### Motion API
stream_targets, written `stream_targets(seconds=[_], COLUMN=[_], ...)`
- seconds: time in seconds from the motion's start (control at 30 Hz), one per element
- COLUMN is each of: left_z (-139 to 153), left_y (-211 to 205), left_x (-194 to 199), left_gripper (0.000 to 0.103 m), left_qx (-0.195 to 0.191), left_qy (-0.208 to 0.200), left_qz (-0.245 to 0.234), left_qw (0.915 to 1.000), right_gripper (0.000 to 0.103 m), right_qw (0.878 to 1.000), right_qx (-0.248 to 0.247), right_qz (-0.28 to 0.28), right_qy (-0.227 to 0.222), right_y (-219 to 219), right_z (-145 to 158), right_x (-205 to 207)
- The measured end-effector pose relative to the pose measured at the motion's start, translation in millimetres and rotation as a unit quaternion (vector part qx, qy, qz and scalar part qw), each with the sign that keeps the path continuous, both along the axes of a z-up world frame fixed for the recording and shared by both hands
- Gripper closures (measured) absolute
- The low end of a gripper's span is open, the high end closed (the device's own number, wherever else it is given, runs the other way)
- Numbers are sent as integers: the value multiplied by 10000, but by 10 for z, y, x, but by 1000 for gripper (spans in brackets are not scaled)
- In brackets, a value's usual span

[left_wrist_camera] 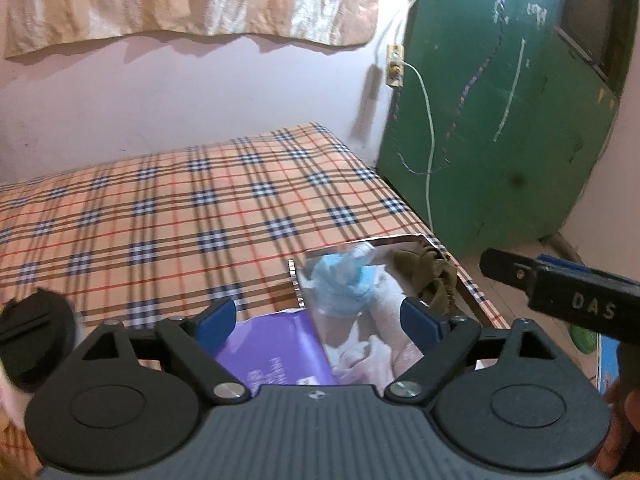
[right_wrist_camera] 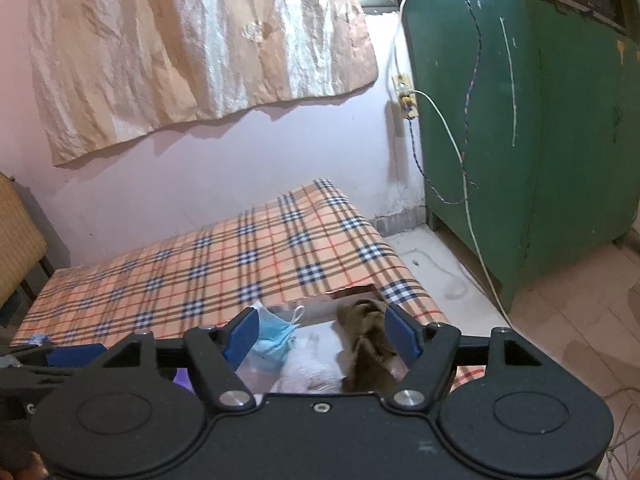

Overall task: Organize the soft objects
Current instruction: 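Lower the mask and cloth into the box and open both grippers, then move both open grippers back to the items on the bed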

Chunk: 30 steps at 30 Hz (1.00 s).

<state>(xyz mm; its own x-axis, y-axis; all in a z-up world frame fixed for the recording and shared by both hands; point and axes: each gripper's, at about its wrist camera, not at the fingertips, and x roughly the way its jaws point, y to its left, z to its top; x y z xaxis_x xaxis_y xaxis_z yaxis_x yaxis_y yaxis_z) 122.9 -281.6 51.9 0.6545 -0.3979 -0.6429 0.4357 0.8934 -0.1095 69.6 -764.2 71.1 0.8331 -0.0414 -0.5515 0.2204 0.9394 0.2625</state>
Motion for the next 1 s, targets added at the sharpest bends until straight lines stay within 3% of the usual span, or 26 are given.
stream_targets(seconds=[0.43, 1.0], left_z=[130, 210], left_y=[504, 1246], left_x=[-283, -418], left_gripper=[9, 9], left_qx=[259, 279], left_qy=[-124, -181], left_qz=[524, 1370], left_qw=[9982, 9900], right_gripper=[21, 21], right_qw=[9979, 9900], right_qx=[-211, -301], right_qz=[603, 1379], right_qy=[38, 24], right_y=[608, 1409], right_z=[157, 238], right_x=[-135, -56])
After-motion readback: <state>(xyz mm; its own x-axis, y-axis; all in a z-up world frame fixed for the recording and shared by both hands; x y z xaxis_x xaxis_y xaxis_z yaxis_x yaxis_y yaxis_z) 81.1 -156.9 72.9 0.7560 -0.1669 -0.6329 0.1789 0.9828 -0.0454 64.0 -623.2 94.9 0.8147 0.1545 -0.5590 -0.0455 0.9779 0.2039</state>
